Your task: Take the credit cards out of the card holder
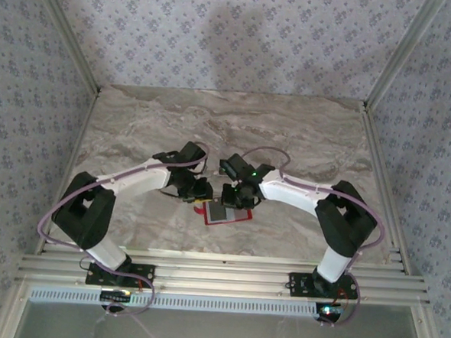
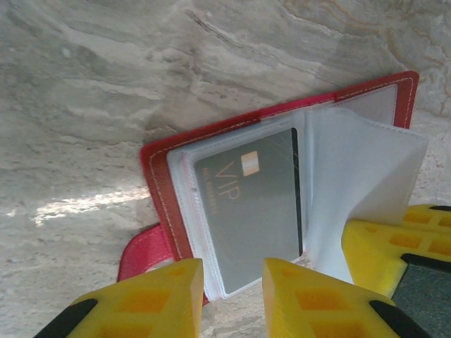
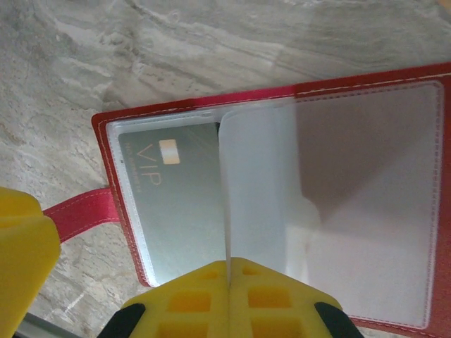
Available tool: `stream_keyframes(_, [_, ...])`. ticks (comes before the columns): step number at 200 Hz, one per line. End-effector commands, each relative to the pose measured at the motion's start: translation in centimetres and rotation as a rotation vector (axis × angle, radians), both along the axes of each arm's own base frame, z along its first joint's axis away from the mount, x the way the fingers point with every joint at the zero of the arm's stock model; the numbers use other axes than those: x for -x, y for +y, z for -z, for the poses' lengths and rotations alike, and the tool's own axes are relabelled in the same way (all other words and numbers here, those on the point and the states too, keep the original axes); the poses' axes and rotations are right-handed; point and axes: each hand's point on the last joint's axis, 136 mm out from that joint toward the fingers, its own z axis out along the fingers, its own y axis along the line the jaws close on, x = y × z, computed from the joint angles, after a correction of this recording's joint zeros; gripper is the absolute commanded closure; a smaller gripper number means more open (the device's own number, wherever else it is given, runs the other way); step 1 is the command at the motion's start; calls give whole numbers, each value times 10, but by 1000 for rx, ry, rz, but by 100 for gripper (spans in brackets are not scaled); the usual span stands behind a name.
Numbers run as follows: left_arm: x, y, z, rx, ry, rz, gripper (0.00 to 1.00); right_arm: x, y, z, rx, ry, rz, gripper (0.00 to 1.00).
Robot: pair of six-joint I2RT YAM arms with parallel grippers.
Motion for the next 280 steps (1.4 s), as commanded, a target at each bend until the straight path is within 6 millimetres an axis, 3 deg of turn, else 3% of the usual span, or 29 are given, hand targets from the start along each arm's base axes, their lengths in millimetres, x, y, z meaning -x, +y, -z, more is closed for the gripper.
stream_keyframes(1, [-2,-9,0,-4,5,-13,72,-2,-5,-10,-40,-21,58,100])
stream_keyframes(38, [1,-14,10,-3,29,-15,72,3,-11,-13,-67,-26,95,100])
stream_keyframes(100, [9,-9,26,-42,53,-15,72,9,5,-23,-125,-22,73,100])
stream_keyframes(129, [9,-9,30,-46,59,-12,72,7,1,-21,-104,-27,67,100])
stream_keyframes(151, [8,-10,33,-50,62,-10,72,7,-10,-14,-41,-27,60,100])
stream_keyframes(188, [9,-9,37,-58,75,-3,72,11,-36,-5,86,-22,38,91])
stream_keyframes(245, [9,-8,36,-71,76,9,72,16,-83,10,268,-8,56,71])
stream_keyframes(280, [8,-9,34,-75,74,15,72,15,-91,21,255,12,78,62])
